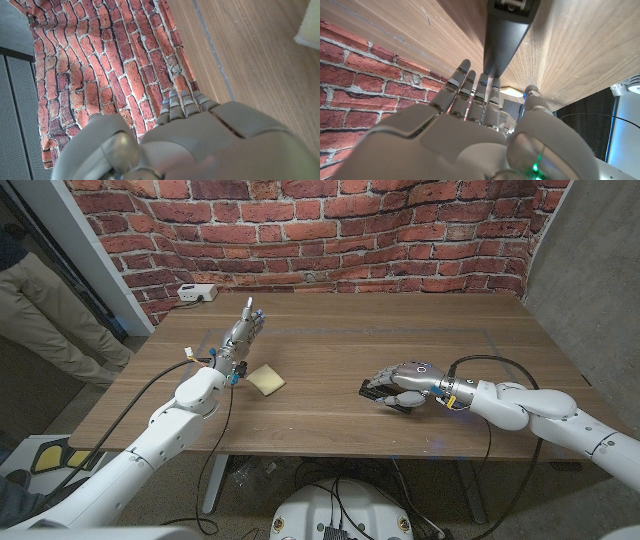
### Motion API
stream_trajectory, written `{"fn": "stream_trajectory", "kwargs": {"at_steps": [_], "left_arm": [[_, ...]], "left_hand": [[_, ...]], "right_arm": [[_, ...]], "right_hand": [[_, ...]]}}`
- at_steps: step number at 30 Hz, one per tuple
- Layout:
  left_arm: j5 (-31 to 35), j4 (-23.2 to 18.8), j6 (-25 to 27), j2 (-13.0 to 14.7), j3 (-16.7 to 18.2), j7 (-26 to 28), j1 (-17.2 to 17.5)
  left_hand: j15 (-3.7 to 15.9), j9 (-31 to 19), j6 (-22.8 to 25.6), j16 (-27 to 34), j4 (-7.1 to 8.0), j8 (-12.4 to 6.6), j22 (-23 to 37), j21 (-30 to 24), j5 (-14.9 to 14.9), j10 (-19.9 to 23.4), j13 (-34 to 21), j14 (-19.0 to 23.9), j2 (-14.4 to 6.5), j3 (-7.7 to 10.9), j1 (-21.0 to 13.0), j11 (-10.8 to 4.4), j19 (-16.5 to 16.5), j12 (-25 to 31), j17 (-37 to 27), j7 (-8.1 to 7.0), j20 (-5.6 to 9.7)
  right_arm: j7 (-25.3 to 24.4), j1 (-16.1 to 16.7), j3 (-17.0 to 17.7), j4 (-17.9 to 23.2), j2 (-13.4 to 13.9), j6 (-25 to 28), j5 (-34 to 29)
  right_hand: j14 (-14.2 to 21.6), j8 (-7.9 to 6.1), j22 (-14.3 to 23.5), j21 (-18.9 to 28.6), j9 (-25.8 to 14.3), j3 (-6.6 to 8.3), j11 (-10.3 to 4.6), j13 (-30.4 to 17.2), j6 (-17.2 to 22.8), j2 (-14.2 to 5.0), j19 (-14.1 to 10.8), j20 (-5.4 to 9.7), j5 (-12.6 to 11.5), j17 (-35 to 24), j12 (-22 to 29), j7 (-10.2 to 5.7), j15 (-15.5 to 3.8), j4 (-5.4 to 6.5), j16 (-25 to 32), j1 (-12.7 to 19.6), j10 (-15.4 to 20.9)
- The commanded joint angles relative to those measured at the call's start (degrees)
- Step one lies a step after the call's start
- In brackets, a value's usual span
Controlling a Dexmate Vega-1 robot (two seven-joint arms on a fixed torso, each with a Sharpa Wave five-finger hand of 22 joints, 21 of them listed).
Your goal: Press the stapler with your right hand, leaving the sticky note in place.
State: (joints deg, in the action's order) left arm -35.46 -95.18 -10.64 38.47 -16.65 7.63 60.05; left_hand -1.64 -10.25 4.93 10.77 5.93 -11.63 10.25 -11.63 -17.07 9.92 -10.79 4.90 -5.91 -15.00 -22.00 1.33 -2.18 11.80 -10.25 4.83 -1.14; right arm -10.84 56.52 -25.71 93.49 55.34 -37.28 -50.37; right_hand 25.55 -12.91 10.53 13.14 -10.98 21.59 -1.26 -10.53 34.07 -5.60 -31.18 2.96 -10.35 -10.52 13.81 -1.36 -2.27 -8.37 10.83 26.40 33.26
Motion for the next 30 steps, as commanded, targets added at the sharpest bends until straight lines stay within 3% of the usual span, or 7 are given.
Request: {"fn": "stream_trajectory", "kwargs": {"at_steps": [1, 30], "left_arm": [[0.11, -0.15, -0.15, -0.13, -0.05, 0.03, 0.02], [0.22, -0.81, -0.87, 0.3, 0.44, -0.04, 0.85]], "left_hand": [[0.02, -0.33, 0.37, 0.05, -0.17, 0.24, 0.16, 0.08, 0.22, 0.57, -0.12, 0.29, -0.21, -0.41, -0.21, -0.02, -0.09, 0.11, -0.18, -0.09, -0.27], [0.06, -0.33, 0.4, 0.07, -0.12, 0.29, 0.17, 0.08, 0.36, 0.5, -0.12, 0.39, -0.28, -0.6, -0.31, -0.16, -0.17, 0.01, -0.17, -0.19, -0.38]], "right_arm": [[-2.24, 0.99, 1.31, 1.89, 0.14, 0.09, 0.22], [-7.11, 3.42, 4.17, 5.1, -0.21, 2.23, -0.15]], "right_hand": [[0.21, 0.06, 0.32, 0.23, 0.01, 0.24, -0.5, -0.16, 0.09, 0.34, -0.55, 1.38, -0.01, -0.14, -0.06, -0.25, 0.04, 0.05, 0.11, -0.17, 0.13], [0.36, 0.4, 0.33, 0.21, -0.01, 0.41, -0.49, -0.17, -0.14, 0.38, -0.66, 1.31, 0.0, -0.15, -0.29, -0.46, 0.08, 0.08, 0.01, -0.27, 0.06]]}}
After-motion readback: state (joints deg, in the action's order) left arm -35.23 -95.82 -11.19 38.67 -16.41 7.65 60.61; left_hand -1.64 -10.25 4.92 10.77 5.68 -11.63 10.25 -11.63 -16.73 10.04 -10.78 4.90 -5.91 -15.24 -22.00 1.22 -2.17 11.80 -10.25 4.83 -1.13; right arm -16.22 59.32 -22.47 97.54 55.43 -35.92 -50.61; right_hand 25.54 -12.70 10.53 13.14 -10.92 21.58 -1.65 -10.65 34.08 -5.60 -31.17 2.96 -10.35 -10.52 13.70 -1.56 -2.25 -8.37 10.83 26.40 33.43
